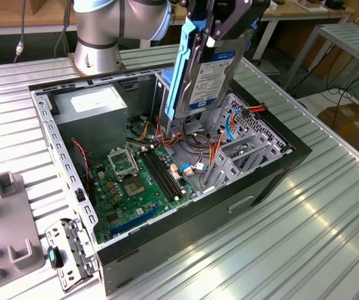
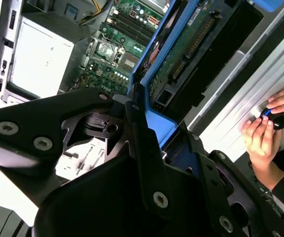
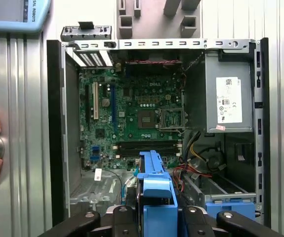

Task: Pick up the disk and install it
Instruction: 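Insert the disk into the insertion slot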

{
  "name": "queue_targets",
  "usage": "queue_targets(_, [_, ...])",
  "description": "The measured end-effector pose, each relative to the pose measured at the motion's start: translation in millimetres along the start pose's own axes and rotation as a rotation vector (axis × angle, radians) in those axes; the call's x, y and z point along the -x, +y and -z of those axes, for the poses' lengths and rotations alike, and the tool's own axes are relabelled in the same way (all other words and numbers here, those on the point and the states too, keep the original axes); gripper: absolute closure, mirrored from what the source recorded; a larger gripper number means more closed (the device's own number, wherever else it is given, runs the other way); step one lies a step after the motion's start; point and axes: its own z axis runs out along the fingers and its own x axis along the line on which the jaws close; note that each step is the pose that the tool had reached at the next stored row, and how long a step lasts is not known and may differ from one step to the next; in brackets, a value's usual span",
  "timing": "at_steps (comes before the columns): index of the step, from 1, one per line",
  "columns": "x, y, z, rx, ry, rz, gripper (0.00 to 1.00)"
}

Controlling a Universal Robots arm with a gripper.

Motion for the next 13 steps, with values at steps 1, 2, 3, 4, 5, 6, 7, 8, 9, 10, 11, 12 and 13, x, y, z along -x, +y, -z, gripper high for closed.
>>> queue_targets(1, [-2.7,-0.1,0.0,0.0000,0.0008,0.000,0.63])
queue_targets(2, [-6.0,-0.3,0.0,-0.0001,0.0019,0.000,0.63])
queue_targets(3, [-8.1,-0.4,-0.1,-0.0001,0.0027,0.000,0.63])
queue_targets(4, [-9.5,-0.4,-0.1,-0.0001,0.0031,0.000,0.63])
queue_targets(5, [-9.9,-0.4,-0.1,-0.0001,0.0031,0.000,0.63])
queue_targets(6, [-9.9,-0.4,-0.1,-0.0002,0.0032,0.000,0.63])
queue_targets(7, [-10.0,-0.4,-0.1,-0.0001,0.0033,0.000,0.63])
queue_targets(8, [-10.0,-0.5,0.0,-0.0001,0.0034,0.000,0.63])
queue_targets(9, [-10.1,-0.4,0.0,-0.0001,0.0034,0.000,0.63])
queue_targets(10, [-10.1,-0.4,-0.1,-0.0001,0.0033,0.000,0.63])
queue_targets(11, [-10.1,-0.5,0.0,-0.0001,0.0033,0.000,0.63])
queue_targets(12, [-10.2,-0.5,-0.1,-0.0001,0.0033,0.000,0.63])
queue_targets(13, [-10.2,-0.5,-0.1,-0.0001,0.0033,0.000,0.63])
